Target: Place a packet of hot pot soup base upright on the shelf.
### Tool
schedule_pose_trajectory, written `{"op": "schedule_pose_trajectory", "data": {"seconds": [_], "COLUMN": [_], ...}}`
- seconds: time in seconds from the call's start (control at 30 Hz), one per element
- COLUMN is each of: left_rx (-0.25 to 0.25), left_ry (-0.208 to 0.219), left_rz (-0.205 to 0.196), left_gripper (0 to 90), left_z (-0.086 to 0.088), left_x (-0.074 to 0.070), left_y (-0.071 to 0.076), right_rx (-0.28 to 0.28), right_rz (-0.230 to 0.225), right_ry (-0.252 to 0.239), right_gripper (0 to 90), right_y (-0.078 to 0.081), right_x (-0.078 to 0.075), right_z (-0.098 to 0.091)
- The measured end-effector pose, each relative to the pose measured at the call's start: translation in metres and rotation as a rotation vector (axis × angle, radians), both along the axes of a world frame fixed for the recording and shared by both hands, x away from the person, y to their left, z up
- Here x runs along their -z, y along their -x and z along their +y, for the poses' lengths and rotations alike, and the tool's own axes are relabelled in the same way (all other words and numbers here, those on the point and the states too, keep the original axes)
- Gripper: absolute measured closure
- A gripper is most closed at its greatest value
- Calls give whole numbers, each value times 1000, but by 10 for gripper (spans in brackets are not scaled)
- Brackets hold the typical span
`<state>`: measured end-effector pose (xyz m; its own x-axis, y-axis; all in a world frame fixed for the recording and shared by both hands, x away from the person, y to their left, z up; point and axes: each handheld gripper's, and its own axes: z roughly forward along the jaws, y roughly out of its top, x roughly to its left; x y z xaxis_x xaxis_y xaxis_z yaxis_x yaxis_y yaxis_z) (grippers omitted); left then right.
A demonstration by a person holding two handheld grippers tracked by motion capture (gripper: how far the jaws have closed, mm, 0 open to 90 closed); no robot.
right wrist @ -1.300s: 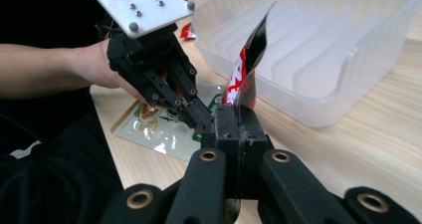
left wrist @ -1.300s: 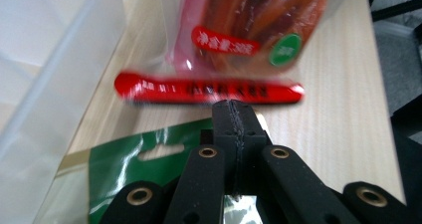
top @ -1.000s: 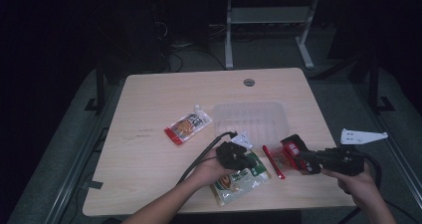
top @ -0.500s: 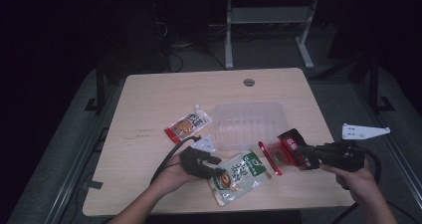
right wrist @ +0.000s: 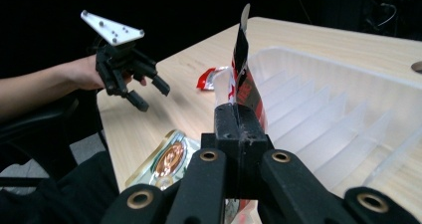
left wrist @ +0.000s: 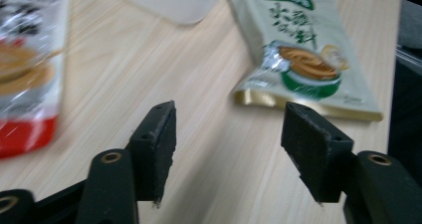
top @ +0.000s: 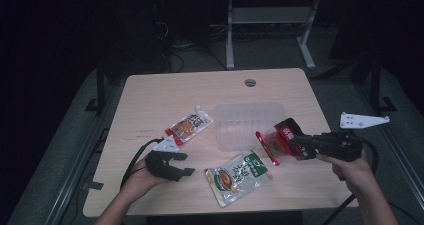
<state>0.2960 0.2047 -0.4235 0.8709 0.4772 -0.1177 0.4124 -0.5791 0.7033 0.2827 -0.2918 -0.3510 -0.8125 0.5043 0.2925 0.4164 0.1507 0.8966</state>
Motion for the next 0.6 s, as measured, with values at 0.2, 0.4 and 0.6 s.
{"op": "schedule_pose_trajectory", "data": {"seconds": [0.2,0.4,0.6], "left_rx": [-42,-76,-92], "left_ry": [-1,-10,-5], "left_rz": [-1,-7,-11], "left_gripper": [319,278,273], "left_z": [17,29,35], "left_x": [7,10,12], "left_y": [4,2,0], "right_rx": [20,37,38], "right_rz": [-4,-1,-7], "right_ry": [2,-1,-6], "right_gripper": [900,900,900], "right_y": [-13,-28,-45], "right_x": [-10,-16,-19], "right_z": [8,19,32]}}
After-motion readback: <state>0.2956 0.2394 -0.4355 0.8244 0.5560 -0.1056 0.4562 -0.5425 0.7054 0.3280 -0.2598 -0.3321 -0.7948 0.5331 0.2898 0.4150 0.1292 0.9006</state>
